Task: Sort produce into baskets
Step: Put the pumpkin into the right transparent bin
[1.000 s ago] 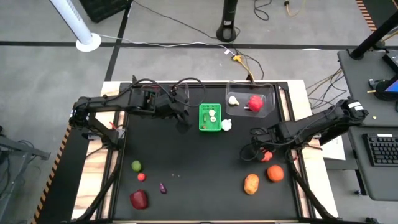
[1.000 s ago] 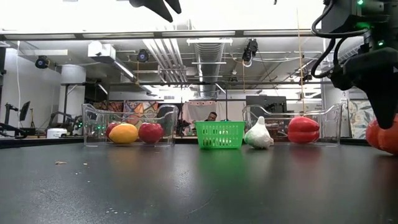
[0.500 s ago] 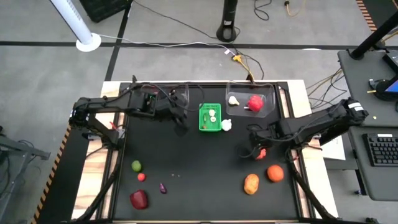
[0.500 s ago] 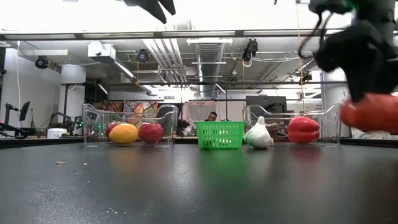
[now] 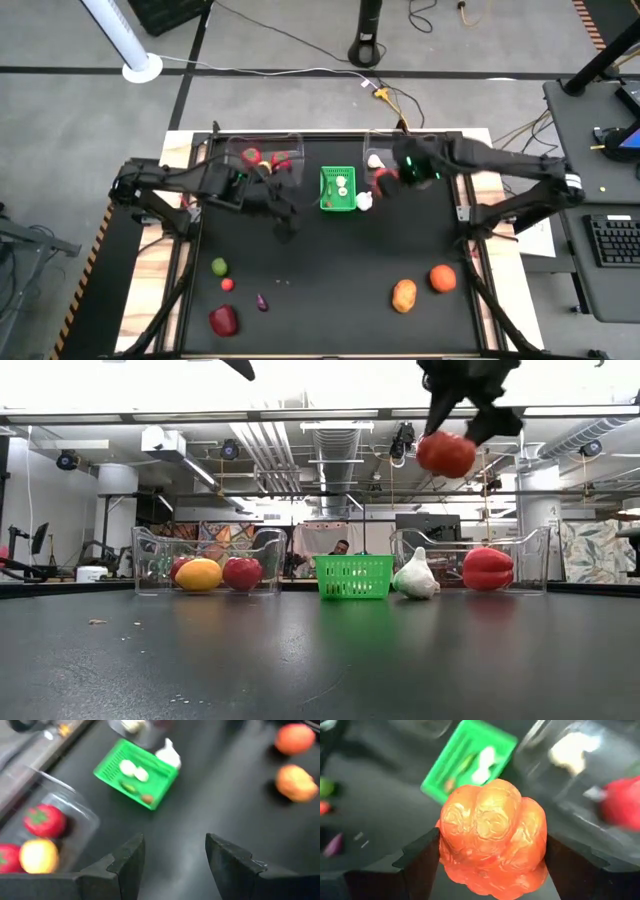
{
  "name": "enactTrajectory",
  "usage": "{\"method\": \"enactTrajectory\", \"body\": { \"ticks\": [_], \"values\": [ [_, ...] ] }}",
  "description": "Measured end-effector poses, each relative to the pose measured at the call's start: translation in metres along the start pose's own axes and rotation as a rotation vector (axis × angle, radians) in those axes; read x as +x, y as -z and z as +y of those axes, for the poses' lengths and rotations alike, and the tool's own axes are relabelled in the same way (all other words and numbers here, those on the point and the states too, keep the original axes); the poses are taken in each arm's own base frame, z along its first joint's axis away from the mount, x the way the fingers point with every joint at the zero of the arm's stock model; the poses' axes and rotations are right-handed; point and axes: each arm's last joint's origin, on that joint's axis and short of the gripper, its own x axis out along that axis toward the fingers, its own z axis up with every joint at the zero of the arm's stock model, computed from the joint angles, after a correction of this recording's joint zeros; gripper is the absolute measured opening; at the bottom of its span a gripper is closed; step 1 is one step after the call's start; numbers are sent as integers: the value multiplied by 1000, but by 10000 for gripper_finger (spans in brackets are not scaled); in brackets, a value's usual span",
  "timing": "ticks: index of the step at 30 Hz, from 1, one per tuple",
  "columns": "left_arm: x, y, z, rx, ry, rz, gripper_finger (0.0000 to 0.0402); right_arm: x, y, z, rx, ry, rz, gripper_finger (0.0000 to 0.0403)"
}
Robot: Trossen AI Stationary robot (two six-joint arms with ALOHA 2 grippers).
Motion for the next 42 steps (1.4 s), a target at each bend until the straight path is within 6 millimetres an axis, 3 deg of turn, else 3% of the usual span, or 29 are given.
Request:
{"method": "enactTrajectory", "body": {
  "ticks": [6,12,17,28,42],
  "values": [
    [-15,24,-17,-30,54,91,190,20,-53,-36,-18,184,45,304],
    [-31,51,-32,-116,46,161,190,60,-80,-76,-52,292,158,304],
    [-43,69,-45,-174,69,186,190,84,-87,-92,-69,328,231,304],
    [-61,95,-61,-284,104,223,190,110,-88,-97,-70,310,322,348],
    [-69,122,-78,-347,108,311,190,100,-89,-95,-68,293,298,356]
  ]
}}
